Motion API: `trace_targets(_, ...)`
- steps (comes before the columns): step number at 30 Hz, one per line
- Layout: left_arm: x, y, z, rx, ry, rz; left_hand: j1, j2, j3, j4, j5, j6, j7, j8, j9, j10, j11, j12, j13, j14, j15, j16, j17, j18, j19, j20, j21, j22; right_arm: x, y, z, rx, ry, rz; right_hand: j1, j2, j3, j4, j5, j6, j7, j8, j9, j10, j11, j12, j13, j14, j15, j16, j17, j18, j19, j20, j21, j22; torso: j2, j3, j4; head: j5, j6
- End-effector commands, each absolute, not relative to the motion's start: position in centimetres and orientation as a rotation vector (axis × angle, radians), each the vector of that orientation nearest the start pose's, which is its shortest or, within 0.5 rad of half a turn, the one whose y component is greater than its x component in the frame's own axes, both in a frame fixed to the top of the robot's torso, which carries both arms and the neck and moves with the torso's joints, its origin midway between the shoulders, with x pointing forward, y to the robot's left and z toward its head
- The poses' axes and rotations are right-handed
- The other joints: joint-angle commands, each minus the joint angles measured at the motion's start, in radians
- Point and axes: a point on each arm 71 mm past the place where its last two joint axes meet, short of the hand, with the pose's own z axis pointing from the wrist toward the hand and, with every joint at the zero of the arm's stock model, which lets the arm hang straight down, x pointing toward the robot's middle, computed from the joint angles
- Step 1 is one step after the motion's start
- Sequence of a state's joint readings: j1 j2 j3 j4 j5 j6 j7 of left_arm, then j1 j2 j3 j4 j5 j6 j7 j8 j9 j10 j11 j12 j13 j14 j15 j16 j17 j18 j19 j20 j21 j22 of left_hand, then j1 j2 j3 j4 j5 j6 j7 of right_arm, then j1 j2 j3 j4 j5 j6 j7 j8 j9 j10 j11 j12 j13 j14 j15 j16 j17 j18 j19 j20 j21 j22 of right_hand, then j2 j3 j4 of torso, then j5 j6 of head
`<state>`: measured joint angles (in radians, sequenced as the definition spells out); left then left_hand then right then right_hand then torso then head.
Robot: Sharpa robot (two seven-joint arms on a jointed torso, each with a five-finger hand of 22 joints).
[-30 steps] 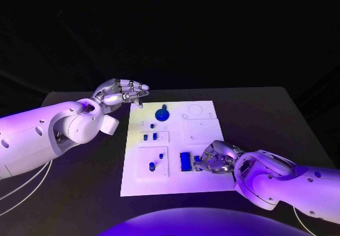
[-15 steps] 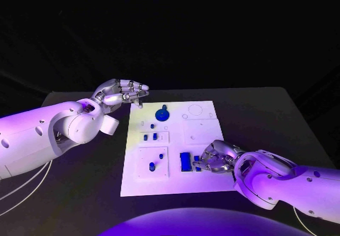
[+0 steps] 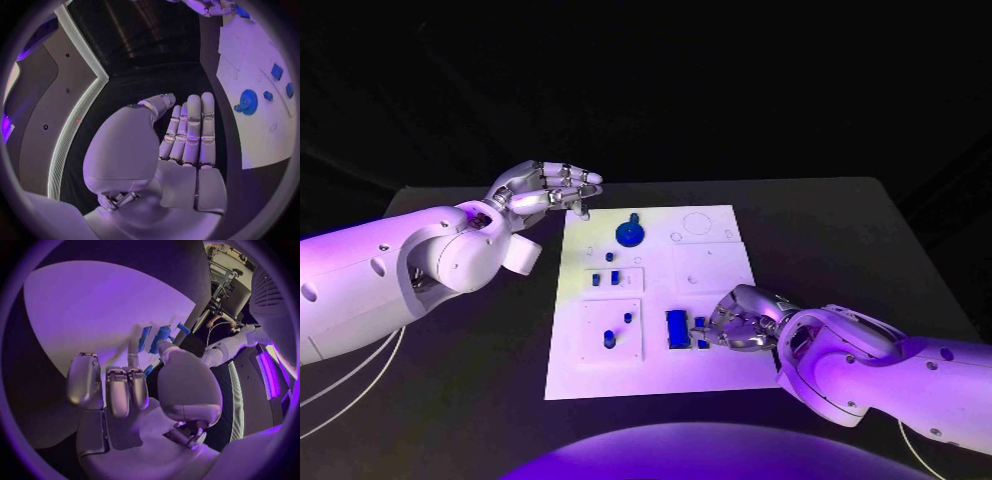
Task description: Assemble the parts on the task board
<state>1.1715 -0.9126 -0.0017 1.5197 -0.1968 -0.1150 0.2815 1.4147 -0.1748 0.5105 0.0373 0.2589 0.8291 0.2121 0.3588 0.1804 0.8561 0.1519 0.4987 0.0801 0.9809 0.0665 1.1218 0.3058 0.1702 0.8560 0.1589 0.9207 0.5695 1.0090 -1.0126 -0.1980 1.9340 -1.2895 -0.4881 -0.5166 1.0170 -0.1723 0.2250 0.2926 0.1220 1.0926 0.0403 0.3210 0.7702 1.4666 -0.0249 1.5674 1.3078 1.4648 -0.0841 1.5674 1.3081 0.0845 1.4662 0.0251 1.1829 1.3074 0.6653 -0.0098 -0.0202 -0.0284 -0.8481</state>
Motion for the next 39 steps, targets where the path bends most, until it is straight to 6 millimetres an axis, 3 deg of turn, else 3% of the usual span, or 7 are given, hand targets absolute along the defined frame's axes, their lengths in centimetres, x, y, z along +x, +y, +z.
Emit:
trace_targets(1, 48.3, 23.0, -18.1, -0.932, 1.630, -1.569, -0.008, 0.002, 0.006, -0.001, 0.007, -0.008, 0.004, 0.007, 0.001, -0.009, 0.001, 0.003, -0.001, -0.001, 0.006, 0.001, -0.001, 0.014, -0.005, 0.005, -0.006, -0.002, 33.5, -19.5, -27.9, 0.283, 2.066, 0.579, -0.007, 0.001, -0.006, 0.000, -0.001, 0.007, -0.002, 0.005, 0.001, 0.104, -0.008, 0.003, 0.263, 0.106, -0.008, 0.003, 0.263, -0.019, 0.030, -0.008, -0.005, 0.176, 0.000, 0.0004, -0.0007, 0.001, 0.000)
trace_targets(20, 48.3, 23.1, -18.1, -0.931, 1.624, -1.568, -0.008, 0.002, 0.006, -0.001, 0.007, -0.008, 0.004, 0.007, 0.001, -0.010, 0.001, 0.004, -0.001, -0.001, 0.006, 0.001, -0.001, 0.014, -0.005, 0.005, -0.006, -0.002, 33.8, -21.0, -27.3, 0.265, 1.999, 0.639, 0.161, 0.005, -0.041, -0.009, 0.003, -0.006, 0.002, -0.009, 0.005, 0.104, -0.005, 0.003, 0.263, 0.106, -0.006, 0.003, 0.263, -0.016, 0.025, -0.007, -0.027, 0.171, -0.001, 0.0004, -0.0008, -0.001, 0.005)
trace_targets(29, 48.9, 23.7, -18.3, -0.966, 1.577, -1.576, -0.017, 0.002, 0.004, 0.004, 0.004, -0.011, 0.003, 0.010, 0.001, -0.007, 0.000, 0.010, 0.000, -0.002, 0.007, 0.002, -0.001, 0.014, -0.006, 0.006, -0.009, -0.004, 38.2, -23.0, -23.7, 0.508, 1.754, 0.933, 0.230, 0.031, -0.052, -0.016, 0.004, -0.069, 0.032, -0.054, -0.007, 0.068, 0.022, -0.081, 0.221, 0.082, 0.016, -0.037, 0.159, 0.016, -0.030, 0.012, -0.245, 0.119, -0.015, -0.0063, -0.0004, -0.006, 0.026)
trace_targets(32, 49.2, 24.1, -18.5, -0.995, 1.534, -1.569, -0.023, 0.003, 0.003, 0.008, 0.003, -0.014, 0.002, 0.011, 0.001, -0.002, -0.001, 0.015, 0.001, -0.003, 0.007, 0.002, -0.001, 0.014, -0.007, 0.007, -0.013, -0.007, 40.8, -23.8, -22.6, 0.587, 1.671, 1.016, 0.298, 0.037, -0.038, -0.029, 0.002, -0.096, 0.046, -0.066, -0.004, -0.044, 0.035, -0.313, 0.102, 0.023, 0.029, -0.152, -0.048, 0.066, -0.130, 0.025, -0.601, 0.011, -0.025, -0.0119, -0.0012, -0.007, 0.032)
trace_targets(33, 49.4, 24.2, -18.5, -1.006, 1.514, -1.566, -0.024, 0.003, 0.003, 0.009, 0.002, -0.014, 0.002, 0.011, 0.001, 0.000, -0.001, 0.017, 0.001, -0.004, 0.007, 0.001, -0.001, 0.014, -0.008, 0.007, -0.015, -0.008, 41.7, -24.1, -22.3, 0.616, 1.644, 1.043, 0.298, 0.037, -0.038, -0.029, 0.002, -0.096, 0.046, -0.066, -0.004, -0.044, 0.035, -0.313, 0.102, 0.023, 0.029, -0.152, -0.048, 0.066, -0.130, 0.025, -0.601, 0.011, -0.029, -0.0137, -0.0030, -0.006, 0.037)
trace_targets(34, 49.6, 24.4, -18.5, -1.015, 1.494, -1.563, -0.031, 0.003, 0.000, 0.015, -0.001, -0.016, 0.000, 0.014, 0.001, 0.007, -0.003, 0.024, 0.001, -0.010, 0.006, -0.002, -0.003, 0.014, -0.011, 0.008, -0.024, -0.014, 42.5, -24.3, -22.0, 0.641, 1.623, 1.063, 0.333, 0.033, -0.016, -0.033, 0.134, -0.115, 0.059, -0.074, -0.003, -0.125, 0.033, -0.461, 0.023, -0.019, 0.029, -0.236, -0.171, 0.098, -0.198, 0.027, -0.832, -0.068, -0.033, -0.0153, -0.0038, -0.006, 0.046)
trace_targets(39, 50.9, 24.9, -18.9, -1.084, 1.346, -1.532, -0.042, 0.004, -0.004, 0.029, -0.003, -0.006, -0.010, 0.030, 0.006, 0.045, -0.013, 0.036, 0.000, -0.024, 0.001, -0.017, -0.009, 0.014, -0.017, 0.008, -0.052, -0.032, 46.6, -25.2, -21.3, 0.749, 1.524, 1.151, 0.395, 0.010, 0.072, -0.024, 0.119, -0.182, 0.096, -0.117, -0.027, -0.383, 0.080, -0.959, -0.325, -0.220, 0.072, -0.684, -0.646, 0.096, -0.278, 0.069, -1.003, -0.230, -0.049, -0.0166, -0.0003, -0.008, 0.073)
